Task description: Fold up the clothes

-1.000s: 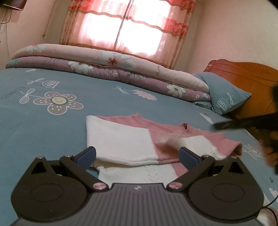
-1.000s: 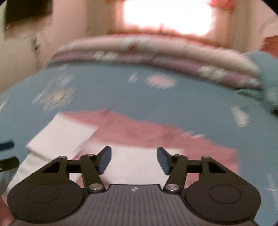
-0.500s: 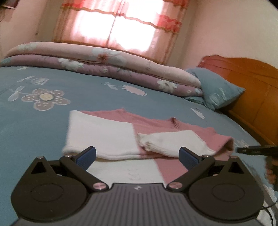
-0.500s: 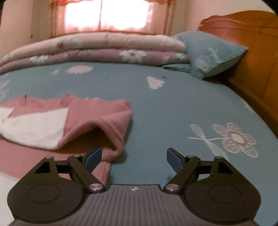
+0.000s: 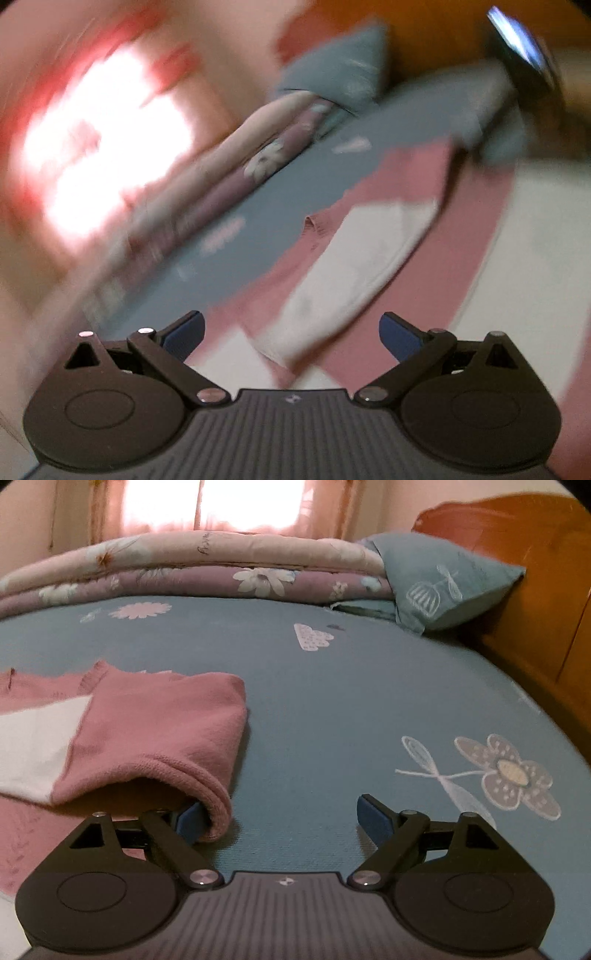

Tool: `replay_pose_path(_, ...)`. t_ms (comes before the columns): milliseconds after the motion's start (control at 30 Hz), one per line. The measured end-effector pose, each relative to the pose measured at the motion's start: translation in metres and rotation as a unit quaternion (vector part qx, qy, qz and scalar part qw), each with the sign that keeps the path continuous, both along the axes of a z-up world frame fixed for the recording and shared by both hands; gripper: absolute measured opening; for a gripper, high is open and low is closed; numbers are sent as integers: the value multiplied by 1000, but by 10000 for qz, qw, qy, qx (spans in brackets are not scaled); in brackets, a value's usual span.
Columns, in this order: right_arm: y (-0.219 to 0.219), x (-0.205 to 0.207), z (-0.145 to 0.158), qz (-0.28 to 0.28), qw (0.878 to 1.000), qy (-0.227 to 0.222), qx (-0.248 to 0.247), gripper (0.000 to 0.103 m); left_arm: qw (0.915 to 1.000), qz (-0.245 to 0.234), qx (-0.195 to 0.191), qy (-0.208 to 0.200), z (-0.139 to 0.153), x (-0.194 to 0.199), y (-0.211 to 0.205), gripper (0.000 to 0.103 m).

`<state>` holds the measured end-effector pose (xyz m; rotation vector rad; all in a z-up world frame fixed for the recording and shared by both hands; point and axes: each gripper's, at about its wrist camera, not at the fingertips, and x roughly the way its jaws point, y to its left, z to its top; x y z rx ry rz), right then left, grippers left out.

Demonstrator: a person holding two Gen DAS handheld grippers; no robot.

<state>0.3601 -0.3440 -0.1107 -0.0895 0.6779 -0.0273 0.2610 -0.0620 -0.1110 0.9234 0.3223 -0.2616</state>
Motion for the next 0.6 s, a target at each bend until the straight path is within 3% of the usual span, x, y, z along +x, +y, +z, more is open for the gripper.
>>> replay_pose_path(67, -2, 0, -1, -4, 10000, 16, 68, 88, 9930, -203, 1095, -386, -20, 5, -14, 68)
replay_pose_path(100, -3, 0, -1, -3, 9999, 26, 102, 88, 9902, -246, 1334, -323, -25, 9, -16, 55)
replay_pose_path(200, -7, 2, 0, 0, 9997, 62, 217, 88, 9883, -237, 1509, 43, -31, 18, -15, 50)
replay_pose_path(233, -8, 3, 0, -6, 9996, 75, 268, 88, 9894, -156, 1434, 148, -29, 20, -12, 50)
replay_pose_path(267, -10, 3, 0, -13, 9995, 88, 317, 88, 9935, 30, 1032, 479, -20, 24, -8, 50)
replay_pose_path(300, -10, 3, 0, -10, 9994, 97, 346, 88, 9947, 234, 325, 950, -8, 30, -1, 51)
replay_pose_path(333, -11, 4, 0, -3, 9993, 104, 364, 88, 9879, 466, -534, 1382, 5, 39, 11, 51)
replay_pose_path(367, -12, 4, -1, -1, 9992, 110, 383, 88, 9712, 710, -1420, 1779, 16, 48, 26, 51)
replay_pose_path(433, -12, 5, -1, -10, 9990, 125, 423, 88, 9134, 1134, -3077, 2413, 35, 65, 57, 50)
replay_pose_path(467, -12, 5, -1, -14, 9990, 125, 432, 88, 8774, 1296, -3812, 2608, 39, 73, 74, 50)
replay_pose_path(500, -12, 4, -1, -16, 9990, 123, 439, 88, 8345, 1488, -4508, 2798, 39, 80, 91, 50)
replay_pose_path(567, -13, 4, -1, -14, 9989, 124, 461, 88, 7525, 1755, -5492, 3183, 29, 90, 116, 48)
replay_pose_path(600, -14, 4, -1, -16, 9987, 130, 487, 88, 7237, 1824, -5778, 3303, 24, 95, 123, 49)
